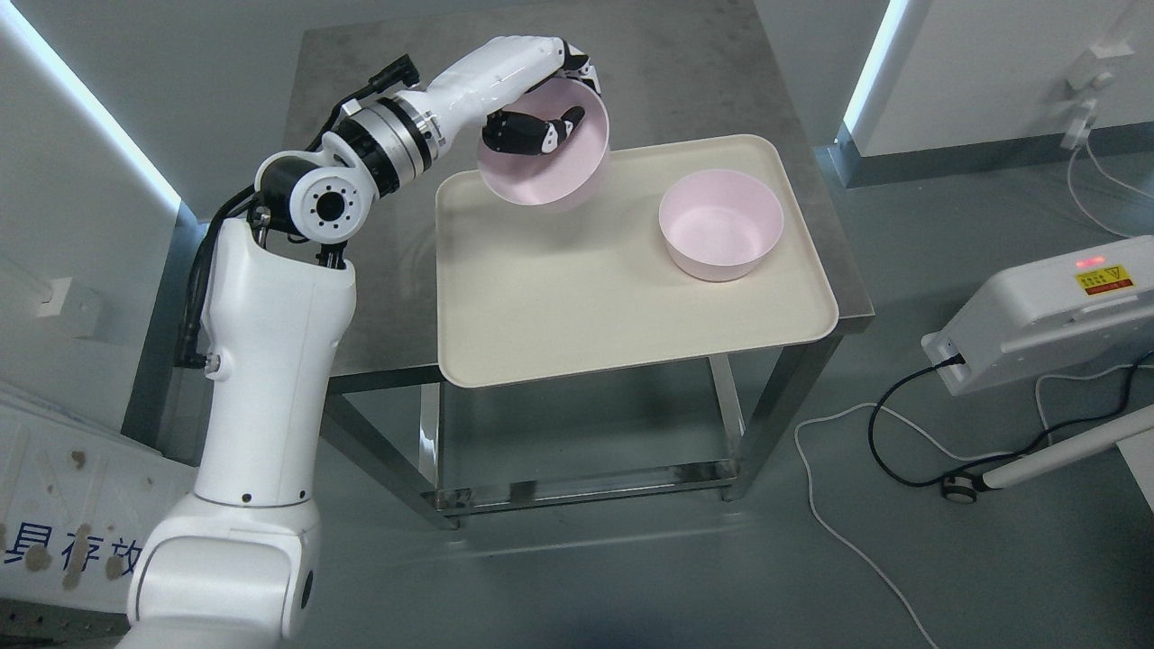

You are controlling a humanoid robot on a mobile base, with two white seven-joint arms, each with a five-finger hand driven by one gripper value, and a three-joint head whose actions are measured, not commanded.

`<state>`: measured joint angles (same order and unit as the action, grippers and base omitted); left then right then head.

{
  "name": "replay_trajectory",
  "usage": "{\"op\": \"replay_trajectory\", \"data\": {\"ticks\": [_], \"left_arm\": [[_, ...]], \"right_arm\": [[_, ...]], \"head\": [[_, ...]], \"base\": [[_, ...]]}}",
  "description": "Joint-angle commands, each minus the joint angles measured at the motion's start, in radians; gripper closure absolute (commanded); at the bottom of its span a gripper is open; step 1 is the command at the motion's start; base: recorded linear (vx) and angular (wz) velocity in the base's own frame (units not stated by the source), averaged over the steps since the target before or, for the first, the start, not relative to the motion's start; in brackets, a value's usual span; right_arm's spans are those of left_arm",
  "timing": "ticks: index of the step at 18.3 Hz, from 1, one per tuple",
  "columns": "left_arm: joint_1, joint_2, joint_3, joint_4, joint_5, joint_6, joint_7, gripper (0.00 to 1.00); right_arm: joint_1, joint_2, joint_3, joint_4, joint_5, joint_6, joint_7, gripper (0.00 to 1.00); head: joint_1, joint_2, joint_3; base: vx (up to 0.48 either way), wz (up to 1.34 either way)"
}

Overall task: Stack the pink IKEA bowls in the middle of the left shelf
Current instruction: 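Lift the pink bowl with the left hand and carry it over the other bowl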

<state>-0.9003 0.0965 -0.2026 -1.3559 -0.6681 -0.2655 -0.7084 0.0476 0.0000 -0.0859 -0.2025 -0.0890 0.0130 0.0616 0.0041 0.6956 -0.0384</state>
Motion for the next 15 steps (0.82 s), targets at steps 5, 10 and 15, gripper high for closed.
{"op": "replay_trajectory", "data": {"ticks": [5,10,15], "left_arm": [[-0.095,-0.079,-0.487,0.047,0.042,0.032,0.052,0.99],[-0.147,-0.079,-0.482,0.173,0.033,0.026,0.124,0.98],[-0.18,-0.079,-0.489,0.273,0.032,0.019,0.158,0.97]], "right_arm": [[0.0,-0.017,0.0,0.0,0.0,-0.001,0.0,0.0],[0.001,-0.017,0.0,0.0,-0.001,-0.001,0.0,0.0],[0.0,-0.017,0.0,0.0,0.0,-0.001,0.0,0.0]], "head": [[0.0,0.0,0.0],[0.0,0.0,0.0],[0.0,0.0,0.0]], "base": [[-0.009,0.0],[-0.006,0.0],[0.0,0.0]]}}
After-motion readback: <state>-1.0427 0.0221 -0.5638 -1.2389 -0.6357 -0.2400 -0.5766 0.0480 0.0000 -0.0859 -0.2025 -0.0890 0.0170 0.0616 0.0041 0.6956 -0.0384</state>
